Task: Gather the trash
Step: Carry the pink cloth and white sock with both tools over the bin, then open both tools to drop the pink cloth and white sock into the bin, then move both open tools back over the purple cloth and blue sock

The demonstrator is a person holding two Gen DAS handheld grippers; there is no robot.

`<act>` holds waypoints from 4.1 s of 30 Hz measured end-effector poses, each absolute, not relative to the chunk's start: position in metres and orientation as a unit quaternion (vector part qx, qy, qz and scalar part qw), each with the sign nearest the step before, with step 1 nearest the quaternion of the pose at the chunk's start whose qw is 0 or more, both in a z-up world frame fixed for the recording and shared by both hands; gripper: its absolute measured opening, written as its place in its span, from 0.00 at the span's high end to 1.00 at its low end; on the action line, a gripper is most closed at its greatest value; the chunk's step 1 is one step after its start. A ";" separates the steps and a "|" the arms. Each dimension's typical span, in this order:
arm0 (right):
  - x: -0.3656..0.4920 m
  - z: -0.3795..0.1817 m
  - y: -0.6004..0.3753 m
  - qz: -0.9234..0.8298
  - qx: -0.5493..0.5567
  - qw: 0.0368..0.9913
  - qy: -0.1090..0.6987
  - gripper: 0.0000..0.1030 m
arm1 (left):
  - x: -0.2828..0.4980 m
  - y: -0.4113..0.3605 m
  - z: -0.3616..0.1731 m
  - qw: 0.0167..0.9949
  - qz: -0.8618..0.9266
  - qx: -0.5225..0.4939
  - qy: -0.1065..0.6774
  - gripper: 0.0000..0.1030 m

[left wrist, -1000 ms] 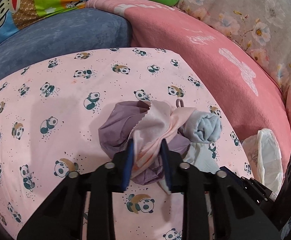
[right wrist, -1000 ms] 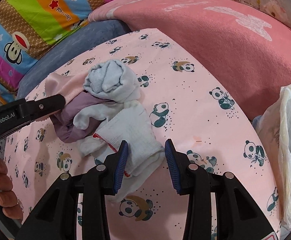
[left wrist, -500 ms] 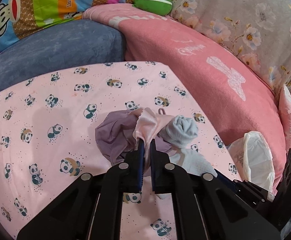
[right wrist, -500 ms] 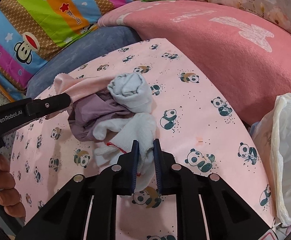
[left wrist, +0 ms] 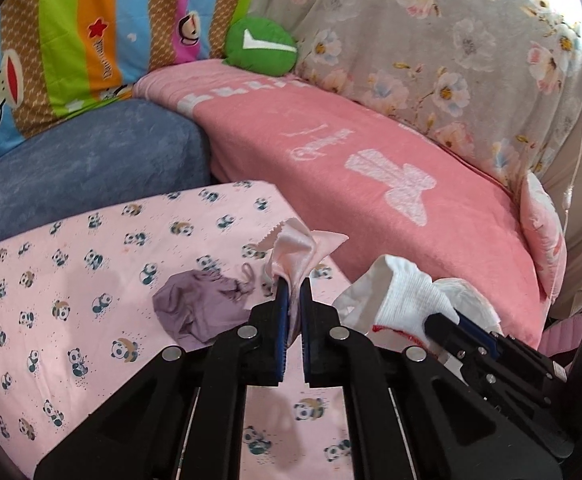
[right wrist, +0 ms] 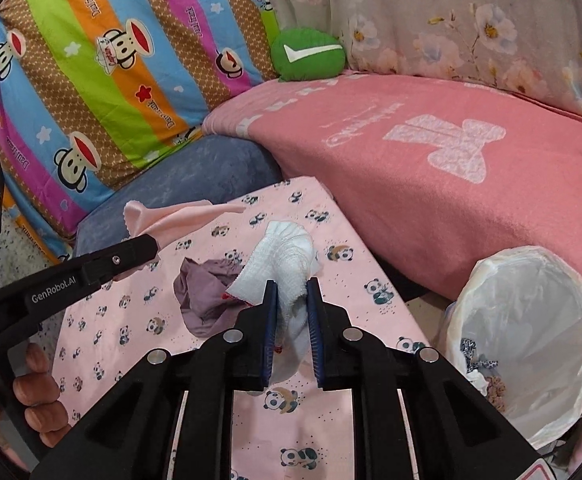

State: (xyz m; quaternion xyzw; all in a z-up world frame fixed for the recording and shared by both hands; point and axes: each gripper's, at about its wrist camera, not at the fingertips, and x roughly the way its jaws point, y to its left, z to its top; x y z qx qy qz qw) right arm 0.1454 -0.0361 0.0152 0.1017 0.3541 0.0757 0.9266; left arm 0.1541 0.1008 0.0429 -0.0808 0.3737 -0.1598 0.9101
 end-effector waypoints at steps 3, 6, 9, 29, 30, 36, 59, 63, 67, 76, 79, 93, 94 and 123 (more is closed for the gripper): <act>0.135 0.034 -0.052 0.067 0.104 0.935 0.334 0.85 | 0.147 0.088 0.055 0.911 -0.177 -0.080 0.364 0.95; 0.125 0.050 -0.068 0.057 0.109 0.941 0.316 0.85 | 0.141 0.074 0.065 0.910 -0.196 -0.079 0.356 0.95; 0.115 0.062 -0.086 0.045 0.115 0.945 0.302 0.85 | 0.136 0.060 0.073 0.908 -0.215 -0.078 0.351 0.95; 0.065 0.074 -0.196 -0.034 0.165 0.948 0.271 0.85 | 0.110 -0.043 0.086 0.885 -0.301 -0.026 0.354 0.95; 0.063 0.073 -0.198 -0.037 0.167 0.947 0.272 0.85 | 0.109 -0.049 0.084 0.883 -0.305 -0.023 0.355 0.95; 0.053 0.062 -0.226 -0.060 0.183 0.942 0.276 0.85 | 0.104 -0.079 0.077 0.873 -0.322 -0.001 0.366 0.95; 0.050 0.033 -0.277 -0.099 0.207 0.927 0.296 0.85 | 0.111 -0.135 0.049 0.849 -0.341 0.029 0.403 0.94; 0.051 0.033 -0.277 -0.098 0.206 0.928 0.296 0.84 | 0.114 -0.136 0.047 0.847 -0.337 0.027 0.410 0.94; 0.050 0.032 -0.275 -0.100 0.205 0.929 0.292 0.77 | 0.116 -0.134 0.043 0.848 -0.324 0.018 0.420 0.59; 0.049 0.032 -0.273 -0.098 0.204 0.929 0.291 0.75 | 0.115 -0.124 0.048 0.860 -0.311 0.012 0.404 0.47; 0.050 0.032 -0.269 -0.096 0.202 0.930 0.292 0.74 | 0.115 -0.121 0.048 0.861 -0.309 0.010 0.403 0.47; 0.057 0.033 -0.249 -0.074 0.188 0.932 0.300 0.73 | 0.118 -0.093 0.046 0.868 -0.287 -0.011 0.406 0.47; 0.058 0.033 -0.246 -0.072 0.186 0.932 0.301 0.73 | 0.118 -0.089 0.046 0.868 -0.284 -0.013 0.406 0.47; 0.093 0.029 -0.153 -0.010 0.135 0.933 0.334 0.73 | 0.135 0.009 0.029 0.880 -0.222 -0.071 0.415 0.47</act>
